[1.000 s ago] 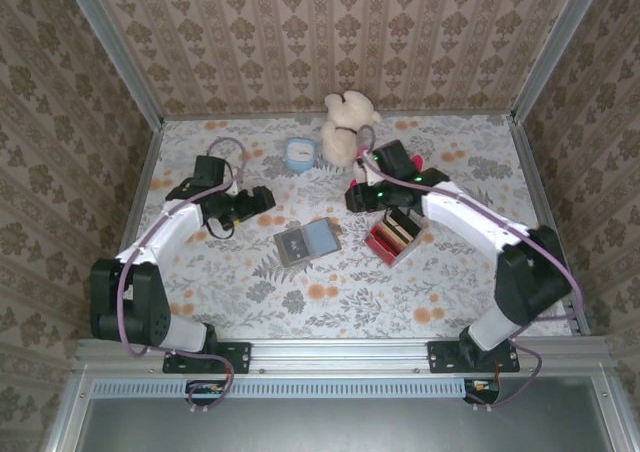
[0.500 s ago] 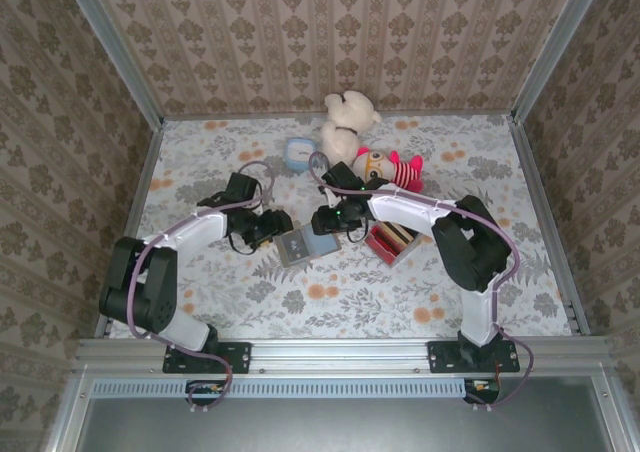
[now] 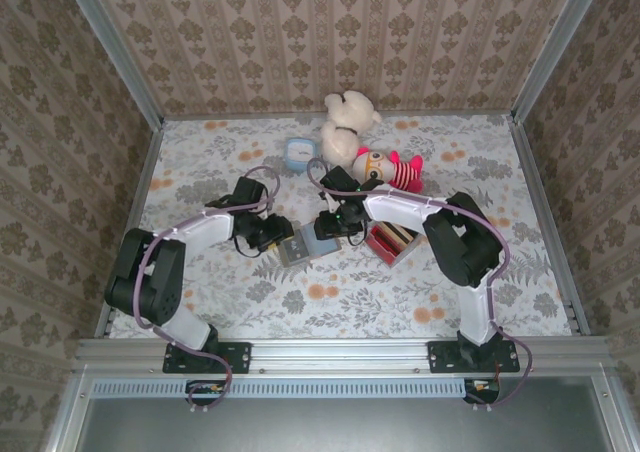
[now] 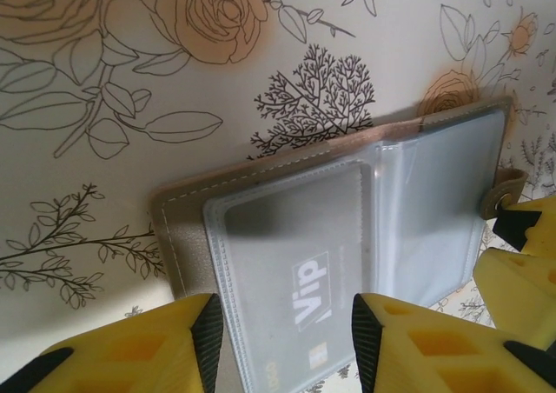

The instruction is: Take the credit cards out of the card holder

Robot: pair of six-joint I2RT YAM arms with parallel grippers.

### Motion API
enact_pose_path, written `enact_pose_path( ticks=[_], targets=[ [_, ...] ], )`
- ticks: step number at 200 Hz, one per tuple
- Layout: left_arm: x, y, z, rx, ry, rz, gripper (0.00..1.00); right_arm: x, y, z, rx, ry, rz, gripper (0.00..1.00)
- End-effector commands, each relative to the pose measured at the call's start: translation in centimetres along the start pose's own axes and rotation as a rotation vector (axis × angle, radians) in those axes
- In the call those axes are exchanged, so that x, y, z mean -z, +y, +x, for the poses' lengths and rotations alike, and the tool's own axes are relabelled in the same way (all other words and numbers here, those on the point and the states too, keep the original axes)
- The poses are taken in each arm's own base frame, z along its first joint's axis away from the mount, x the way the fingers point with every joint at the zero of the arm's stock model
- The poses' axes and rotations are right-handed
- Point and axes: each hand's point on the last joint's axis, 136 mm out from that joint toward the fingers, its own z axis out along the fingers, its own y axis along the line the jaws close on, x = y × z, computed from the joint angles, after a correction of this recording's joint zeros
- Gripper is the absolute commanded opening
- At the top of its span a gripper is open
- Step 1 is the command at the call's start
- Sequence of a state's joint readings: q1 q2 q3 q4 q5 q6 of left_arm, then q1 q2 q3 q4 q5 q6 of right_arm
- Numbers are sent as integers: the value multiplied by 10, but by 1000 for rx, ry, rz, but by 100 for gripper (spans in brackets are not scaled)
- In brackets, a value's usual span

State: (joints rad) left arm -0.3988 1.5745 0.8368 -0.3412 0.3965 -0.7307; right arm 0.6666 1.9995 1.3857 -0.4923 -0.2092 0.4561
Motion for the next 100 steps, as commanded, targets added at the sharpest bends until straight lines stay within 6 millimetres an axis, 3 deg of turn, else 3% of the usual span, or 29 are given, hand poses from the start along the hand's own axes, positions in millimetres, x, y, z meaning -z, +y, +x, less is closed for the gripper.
enact_pose_path(
  ticks=[1, 100],
  targets=[
    [-7, 1, 3, 7, 15, 1, 46, -5, -3, 8, 4, 49, 33, 47],
    [-16, 3, 6, -1, 45, -8, 44, 3, -4, 18, 21, 66, 41, 48]
  ],
)
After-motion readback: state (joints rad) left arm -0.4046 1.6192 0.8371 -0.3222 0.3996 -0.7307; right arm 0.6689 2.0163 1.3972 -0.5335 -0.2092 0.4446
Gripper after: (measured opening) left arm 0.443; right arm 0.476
